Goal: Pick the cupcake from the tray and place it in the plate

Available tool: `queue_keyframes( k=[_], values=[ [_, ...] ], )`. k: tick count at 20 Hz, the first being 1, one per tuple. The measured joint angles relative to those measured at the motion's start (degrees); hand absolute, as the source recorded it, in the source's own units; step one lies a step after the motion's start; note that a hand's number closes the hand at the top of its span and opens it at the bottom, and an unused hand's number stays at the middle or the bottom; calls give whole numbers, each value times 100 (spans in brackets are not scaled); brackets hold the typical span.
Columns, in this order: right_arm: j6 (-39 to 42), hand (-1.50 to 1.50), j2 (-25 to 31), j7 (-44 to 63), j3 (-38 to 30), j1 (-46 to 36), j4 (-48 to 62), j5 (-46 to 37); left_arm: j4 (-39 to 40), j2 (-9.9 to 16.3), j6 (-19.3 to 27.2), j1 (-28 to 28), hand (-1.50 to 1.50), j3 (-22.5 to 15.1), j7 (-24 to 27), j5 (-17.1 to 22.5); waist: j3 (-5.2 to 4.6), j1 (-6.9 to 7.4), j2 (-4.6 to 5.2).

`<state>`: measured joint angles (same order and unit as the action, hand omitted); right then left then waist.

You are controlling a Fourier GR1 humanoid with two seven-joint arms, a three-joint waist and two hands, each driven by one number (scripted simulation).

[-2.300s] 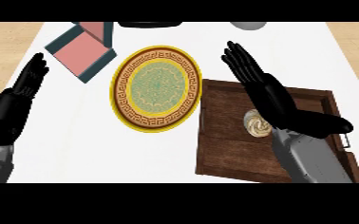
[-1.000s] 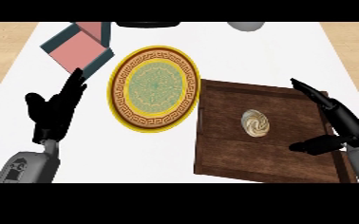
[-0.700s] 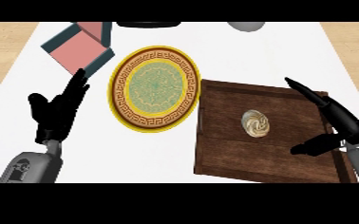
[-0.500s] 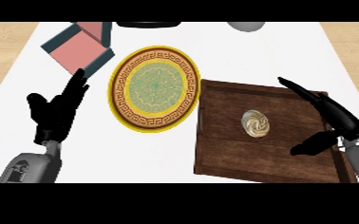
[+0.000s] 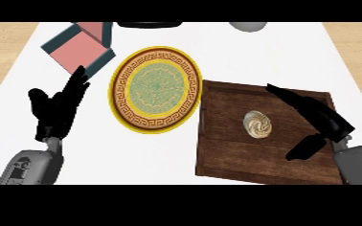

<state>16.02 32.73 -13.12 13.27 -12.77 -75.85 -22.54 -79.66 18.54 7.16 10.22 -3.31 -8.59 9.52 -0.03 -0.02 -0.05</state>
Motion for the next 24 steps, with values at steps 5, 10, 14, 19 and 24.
queue_keyframes(
  k=[5,10,14,19,24],
  values=[
    [223,-150,-188,97,61,-159,225,-474,-72,-39,-119,-40,0,139,-48,-86,2,15,4],
    [465,-150,-474,355,40,-291,263,-844,-109,-177,-153,-24,0,228,-119,-235,2,13,3],
    [498,-150,-721,459,-37,-439,467,-1180,-124,-250,-294,-90,0,288,-85,-329,2,14,4],
    [397,-150,-969,343,-138,-537,730,-1614,-46,-264,-473,-3,0,518,-84,-363,-12,10,-11],
    [447,-150,-1122,300,-102,-667,921,-1965,-235,-397,-432,-74,0,496,-212,-513,-27,11,-31]
  ],
)
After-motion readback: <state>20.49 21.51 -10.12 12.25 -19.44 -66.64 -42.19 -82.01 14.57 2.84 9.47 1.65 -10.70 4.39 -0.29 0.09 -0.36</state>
